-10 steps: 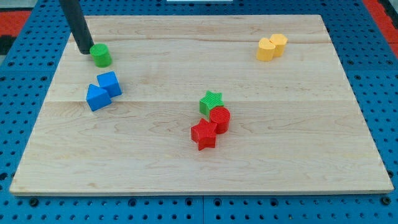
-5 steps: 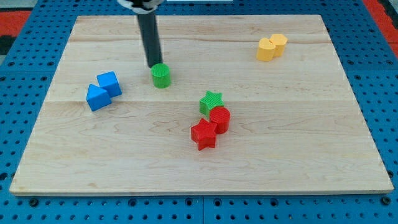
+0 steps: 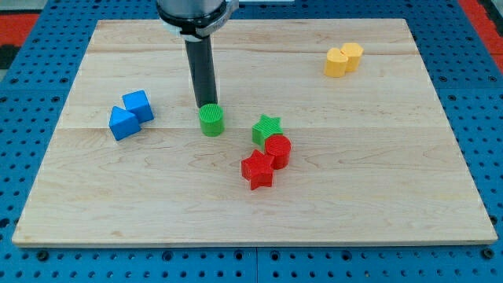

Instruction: Move the green circle towards group of blocks

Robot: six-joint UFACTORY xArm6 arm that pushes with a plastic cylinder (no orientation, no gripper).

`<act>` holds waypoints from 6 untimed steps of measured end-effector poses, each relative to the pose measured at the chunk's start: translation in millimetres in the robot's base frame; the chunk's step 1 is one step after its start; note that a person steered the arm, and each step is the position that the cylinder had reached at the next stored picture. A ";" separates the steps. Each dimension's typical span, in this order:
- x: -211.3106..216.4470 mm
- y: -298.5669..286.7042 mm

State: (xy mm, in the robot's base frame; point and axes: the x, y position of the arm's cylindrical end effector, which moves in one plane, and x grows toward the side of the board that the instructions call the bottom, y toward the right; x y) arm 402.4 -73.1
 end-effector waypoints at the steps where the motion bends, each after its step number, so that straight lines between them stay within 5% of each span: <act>1: 19.8 -9.2; 4: 54.5 -18.3; 6: 59.2 37.8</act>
